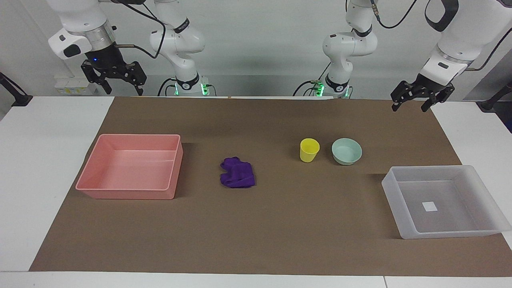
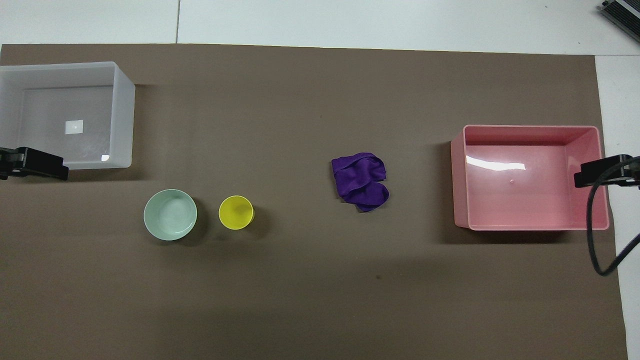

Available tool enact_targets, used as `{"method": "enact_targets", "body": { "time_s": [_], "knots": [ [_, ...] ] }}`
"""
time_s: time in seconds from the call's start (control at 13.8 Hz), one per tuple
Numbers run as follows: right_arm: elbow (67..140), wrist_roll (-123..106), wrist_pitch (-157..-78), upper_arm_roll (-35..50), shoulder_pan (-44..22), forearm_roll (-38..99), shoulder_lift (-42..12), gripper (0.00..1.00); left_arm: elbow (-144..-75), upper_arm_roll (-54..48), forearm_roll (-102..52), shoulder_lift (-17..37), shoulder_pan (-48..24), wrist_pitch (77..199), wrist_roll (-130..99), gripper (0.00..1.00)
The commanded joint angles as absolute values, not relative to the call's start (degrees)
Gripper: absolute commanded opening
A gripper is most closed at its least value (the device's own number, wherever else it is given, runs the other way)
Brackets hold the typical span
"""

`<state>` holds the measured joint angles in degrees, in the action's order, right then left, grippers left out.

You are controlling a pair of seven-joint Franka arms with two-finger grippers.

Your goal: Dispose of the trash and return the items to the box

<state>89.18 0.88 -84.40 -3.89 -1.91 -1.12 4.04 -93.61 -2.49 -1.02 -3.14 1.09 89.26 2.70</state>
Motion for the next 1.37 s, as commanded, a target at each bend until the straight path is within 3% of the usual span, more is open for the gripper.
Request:
{"method": "enact_targets", "body": {
  "time_s": [0.0, 0.36, 0.72, 0.94, 1.3],
  "knots": [
    [90.53, -0.53, -84.02, -3.6, -1.49, -0.97, 5.36, 1.0, -92.55, -1.85, -1.58, -2.9, 0.79, 87.98, 2.37, 1.0],
    [93.32, -0.35, -85.42, -3.52, -2.11, -0.35, 6.67, 1.0, -92.64, -1.85, -1.41, -2.81, 0.7, 87.98, 2.37, 1.0],
    [100.17, 1.57, -98.84, -0.79, -6.13, -0.26, 6.24, 1.0, -96.58, -1.93, -1.41, -2.29, 0.44, 85.8, 2.11, 1.0],
    [101.87, 9.2, -109.04, -0.79, -13.69, -0.26, -1.11, 1.0, -102.46, -1.93, -1.41, -3.16, -0.87, 87.97, 1.93, 1.0],
    [103.18, 16.42, -125.73, -0.53, -21.17, 1.41, -13.68, 1.0, -123.27, -2.02, -1.49, -8.96, -2.02, 105.87, 0.97, 1.0]
  ]
}}
